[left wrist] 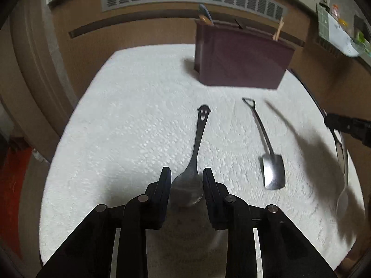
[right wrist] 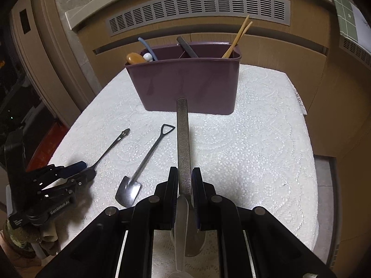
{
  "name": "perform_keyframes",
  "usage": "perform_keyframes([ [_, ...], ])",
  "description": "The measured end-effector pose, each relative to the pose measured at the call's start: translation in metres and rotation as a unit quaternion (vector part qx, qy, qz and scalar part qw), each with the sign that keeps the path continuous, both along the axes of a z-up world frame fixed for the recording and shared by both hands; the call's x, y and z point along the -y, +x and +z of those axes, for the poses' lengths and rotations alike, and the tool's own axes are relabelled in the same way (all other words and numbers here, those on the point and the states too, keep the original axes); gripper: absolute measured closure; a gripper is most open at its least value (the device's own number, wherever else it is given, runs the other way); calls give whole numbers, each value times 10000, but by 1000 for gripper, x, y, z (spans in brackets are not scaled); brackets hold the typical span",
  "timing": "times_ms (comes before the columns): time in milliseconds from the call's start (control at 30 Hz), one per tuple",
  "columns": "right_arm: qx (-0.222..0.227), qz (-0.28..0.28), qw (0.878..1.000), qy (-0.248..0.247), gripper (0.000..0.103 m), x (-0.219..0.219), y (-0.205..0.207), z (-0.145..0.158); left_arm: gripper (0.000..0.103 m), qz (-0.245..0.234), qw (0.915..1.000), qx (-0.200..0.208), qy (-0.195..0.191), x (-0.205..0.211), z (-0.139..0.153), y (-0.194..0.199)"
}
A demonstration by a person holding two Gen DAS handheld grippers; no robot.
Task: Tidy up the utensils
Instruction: 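Lift the black spoon with the left tool while the right tool lifts the grey-handled spoon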
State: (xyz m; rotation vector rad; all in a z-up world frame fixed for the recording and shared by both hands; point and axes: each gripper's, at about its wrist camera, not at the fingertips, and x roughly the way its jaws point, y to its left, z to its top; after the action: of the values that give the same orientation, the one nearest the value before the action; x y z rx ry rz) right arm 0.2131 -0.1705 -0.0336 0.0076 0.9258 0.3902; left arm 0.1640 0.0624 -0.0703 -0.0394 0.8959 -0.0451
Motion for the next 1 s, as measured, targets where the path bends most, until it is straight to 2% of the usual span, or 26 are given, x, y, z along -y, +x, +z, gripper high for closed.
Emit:
perform_keyframes([
  [200, 225, -68, 9995, 190, 92, 7, -5, 14, 75, 34, 9960, 893, -62, -7, 62, -19],
  [300, 317, -32, 9992, 234, 92, 5, -8, 19, 75, -26, 9934, 1146, -28, -3, 83, -17],
  [433, 478, 11, 9985, 252, 92, 4, -12, 29, 76, -132, 9915, 1294, -20, 5, 96, -14],
  [800, 1084, -82, 9935, 347, 92, 12, -21, 57, 78, -348, 9906, 1295, -270, 16, 108, -3],
  [1000, 1536, -190, 9870, 434, 92, 16, -13, 82, 79, -471, 9852, 1612, -333, 21, 140, 8],
])
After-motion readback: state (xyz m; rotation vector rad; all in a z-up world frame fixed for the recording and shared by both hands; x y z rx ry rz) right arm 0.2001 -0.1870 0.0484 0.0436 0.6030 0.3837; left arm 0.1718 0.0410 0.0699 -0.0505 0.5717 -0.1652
